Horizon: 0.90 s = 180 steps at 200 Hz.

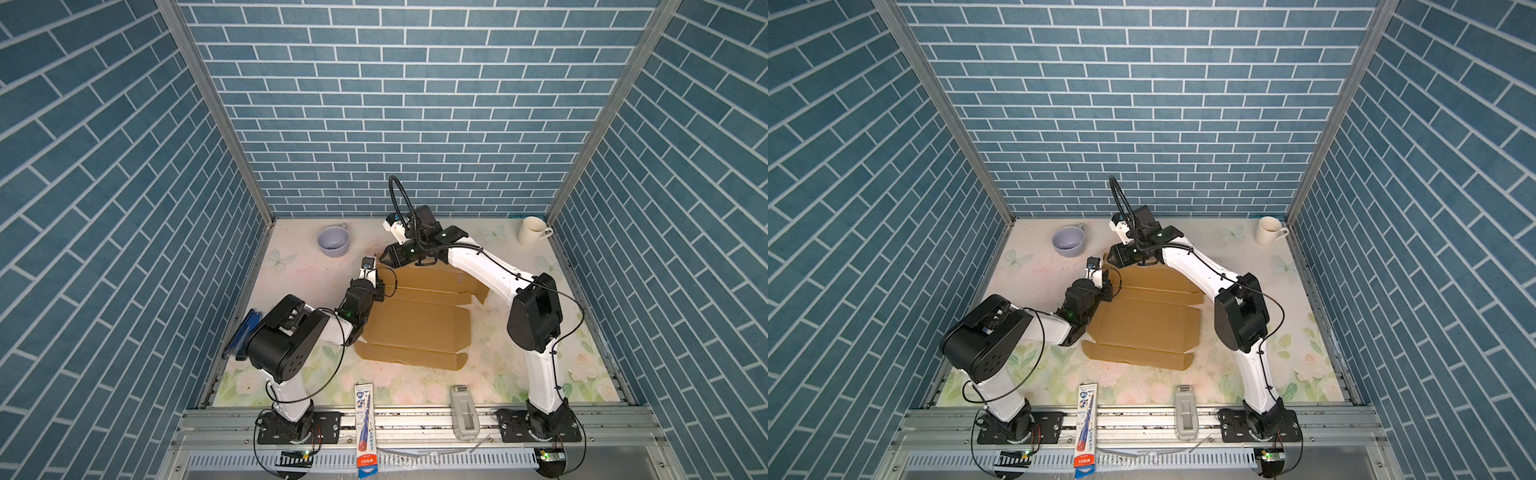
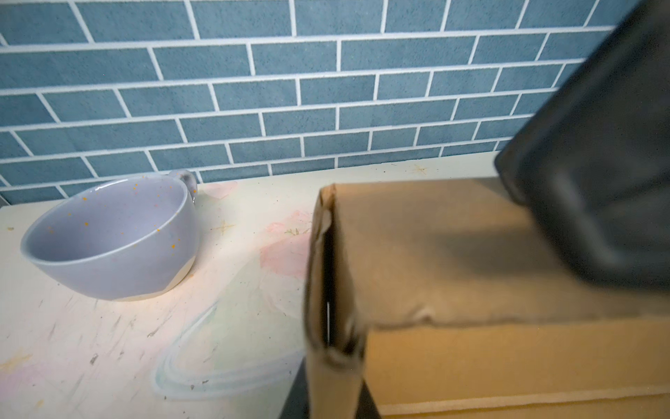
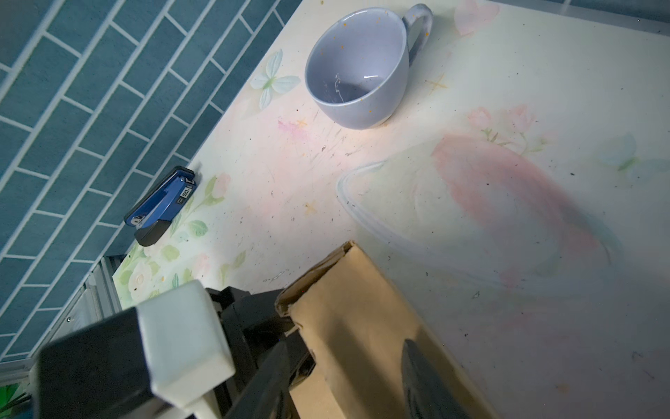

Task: Assemble paper box
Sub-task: Press the bottom flaps of the flat cardboard box at the center of the table.

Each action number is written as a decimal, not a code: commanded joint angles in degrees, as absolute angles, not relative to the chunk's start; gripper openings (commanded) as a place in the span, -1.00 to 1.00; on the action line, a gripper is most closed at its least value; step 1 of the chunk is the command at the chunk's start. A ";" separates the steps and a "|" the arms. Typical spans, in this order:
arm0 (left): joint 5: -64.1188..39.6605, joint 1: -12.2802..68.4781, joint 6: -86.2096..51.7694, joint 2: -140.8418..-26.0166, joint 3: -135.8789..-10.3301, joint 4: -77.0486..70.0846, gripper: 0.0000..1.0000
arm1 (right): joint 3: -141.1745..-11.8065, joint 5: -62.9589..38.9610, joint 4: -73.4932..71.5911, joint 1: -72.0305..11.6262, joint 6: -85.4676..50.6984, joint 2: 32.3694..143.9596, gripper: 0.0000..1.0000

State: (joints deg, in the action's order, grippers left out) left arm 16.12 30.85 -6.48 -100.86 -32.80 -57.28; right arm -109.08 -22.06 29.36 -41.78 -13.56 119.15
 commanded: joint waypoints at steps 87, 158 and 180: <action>18.08 31.64 -8.07 -100.50 -30.06 -57.74 -0.26 | -98.07 -20.48 23.14 -38.13 -18.53 108.60 0.04; 18.85 32.60 -9.23 -93.83 -26.09 -58.82 -0.13 | -95.62 -19.12 20.97 -35.92 -21.12 104.58 0.06; 18.50 33.02 -9.82 -89.85 -25.40 -55.72 -0.11 | -94.00 -17.72 20.19 -34.96 -22.44 102.47 0.08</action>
State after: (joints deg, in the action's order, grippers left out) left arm 18.20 32.38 -8.80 -94.13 -26.15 -57.47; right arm -96.53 -19.94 22.00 -36.18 -19.79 106.37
